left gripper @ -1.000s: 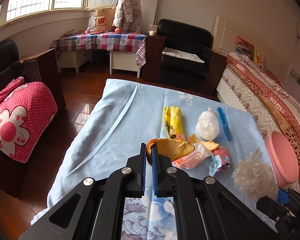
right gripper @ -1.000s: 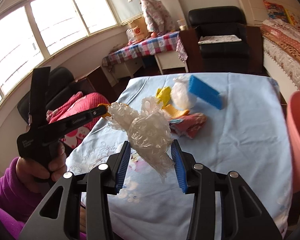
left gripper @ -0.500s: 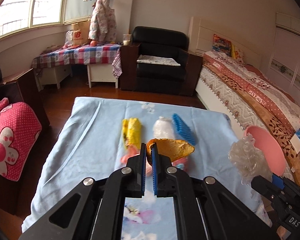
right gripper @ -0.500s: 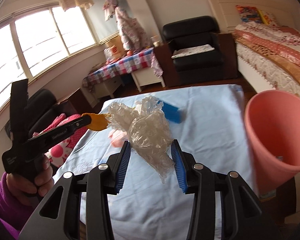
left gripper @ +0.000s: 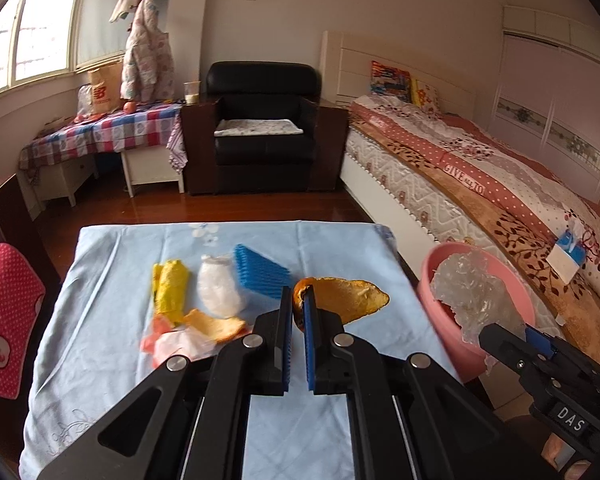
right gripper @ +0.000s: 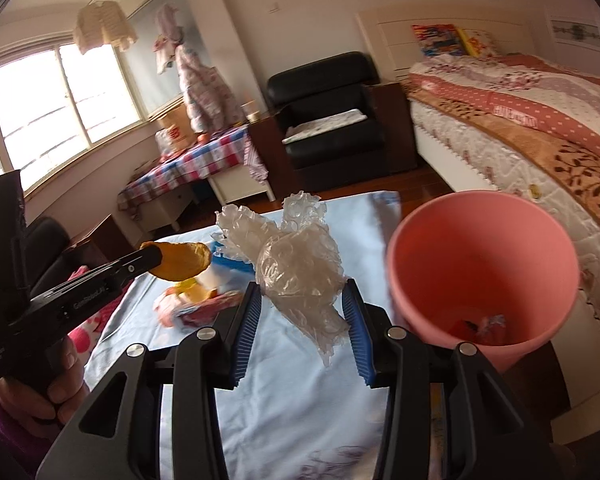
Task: Collect trash
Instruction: 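Carry the clear bag and orange peel over the pink bucket with both tools, then open both tools to drop the bag and peel into the bucket, then move both tools back over the trash on the table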
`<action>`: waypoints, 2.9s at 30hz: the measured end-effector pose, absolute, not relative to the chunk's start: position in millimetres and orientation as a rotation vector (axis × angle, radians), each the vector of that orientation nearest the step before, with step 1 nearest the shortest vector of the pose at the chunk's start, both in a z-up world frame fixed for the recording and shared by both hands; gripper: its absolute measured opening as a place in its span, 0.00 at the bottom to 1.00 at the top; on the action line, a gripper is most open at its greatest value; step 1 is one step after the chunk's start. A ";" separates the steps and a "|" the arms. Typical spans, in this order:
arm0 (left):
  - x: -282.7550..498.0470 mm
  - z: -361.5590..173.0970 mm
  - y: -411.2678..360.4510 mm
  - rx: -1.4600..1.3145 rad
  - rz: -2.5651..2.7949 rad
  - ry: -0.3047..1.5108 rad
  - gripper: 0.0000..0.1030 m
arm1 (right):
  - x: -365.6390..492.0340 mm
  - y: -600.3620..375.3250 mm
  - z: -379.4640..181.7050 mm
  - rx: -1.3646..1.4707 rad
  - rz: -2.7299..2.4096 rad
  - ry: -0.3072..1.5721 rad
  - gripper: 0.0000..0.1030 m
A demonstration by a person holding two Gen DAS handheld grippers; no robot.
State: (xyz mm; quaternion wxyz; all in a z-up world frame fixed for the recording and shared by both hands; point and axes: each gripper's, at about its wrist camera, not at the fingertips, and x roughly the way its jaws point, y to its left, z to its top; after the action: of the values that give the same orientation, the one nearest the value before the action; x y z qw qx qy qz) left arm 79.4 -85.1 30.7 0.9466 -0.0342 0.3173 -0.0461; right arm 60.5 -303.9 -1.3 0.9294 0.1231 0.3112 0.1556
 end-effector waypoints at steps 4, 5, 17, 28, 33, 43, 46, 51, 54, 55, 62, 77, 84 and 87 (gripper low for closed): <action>91.1 31.6 -112.3 -0.051 -0.136 0.647 0.04 | 63.8 -325.9 -3.8 0.274 0.249 0.635 0.41; 93.2 31.3 -118.0 -0.048 -0.146 0.647 0.04 | 65.0 -331.7 -4.7 0.281 0.230 0.635 0.41; 123.8 17.2 -188.7 -0.011 -0.264 0.681 0.04 | 80.2 -393.0 -17.0 0.334 0.052 0.630 0.42; 155.8 -13.1 -241.2 -0.014 -0.350 0.759 0.04 | 98.1 -424.0 -34.9 0.331 -0.050 0.656 0.42; 165.9 -25.4 -261.8 0.003 -0.383 0.780 0.04 | 106.6 -434.6 -42.6 0.333 -0.075 0.671 0.42; 177.5 -49.2 -287.8 0.038 -0.419 0.830 0.04 | 120.3 -447.4 -61.1 0.331 -0.101 0.709 0.42; 179.6 -52.9 -291.7 0.038 -0.425 0.839 0.04 | 122.5 -449.6 -64.2 0.330 -0.105 0.711 0.42; 178.3 -53.1 -293.1 0.038 -0.435 0.828 0.16 | 124.9 -452.9 -66.6 0.335 -0.102 0.712 0.42; 176.4 -50.8 -292.9 0.034 -0.435 0.807 0.29 | 126.5 -455.8 -68.9 0.347 -0.093 0.718 0.42; 176.3 -49.9 -293.1 0.032 -0.437 0.804 0.31 | 126.8 -456.4 -69.4 0.348 -0.093 0.719 0.43; 173.6 -46.8 -291.9 0.026 -0.442 0.797 0.39 | 127.0 -455.8 -71.0 0.362 -0.075 0.729 0.44; 156.6 -25.5 -257.5 -0.022 -0.416 0.751 0.40 | 112.3 -436.9 -50.3 0.325 -0.049 0.694 0.51; 134.7 -15.7 -229.9 -0.007 -0.375 0.724 0.40 | 97.4 -411.4 -37.0 0.309 -0.024 0.665 0.51; 125.8 -11.6 -216.1 0.000 -0.355 0.710 0.40 | 92.4 -399.8 -34.3 0.308 -0.003 0.662 0.51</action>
State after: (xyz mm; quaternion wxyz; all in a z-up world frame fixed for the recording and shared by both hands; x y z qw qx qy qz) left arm 125.8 -216.1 -11.6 0.9223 -0.0002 0.3459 -0.1727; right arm 92.4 -399.8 -34.3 0.9341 0.1505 0.3238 -0.0013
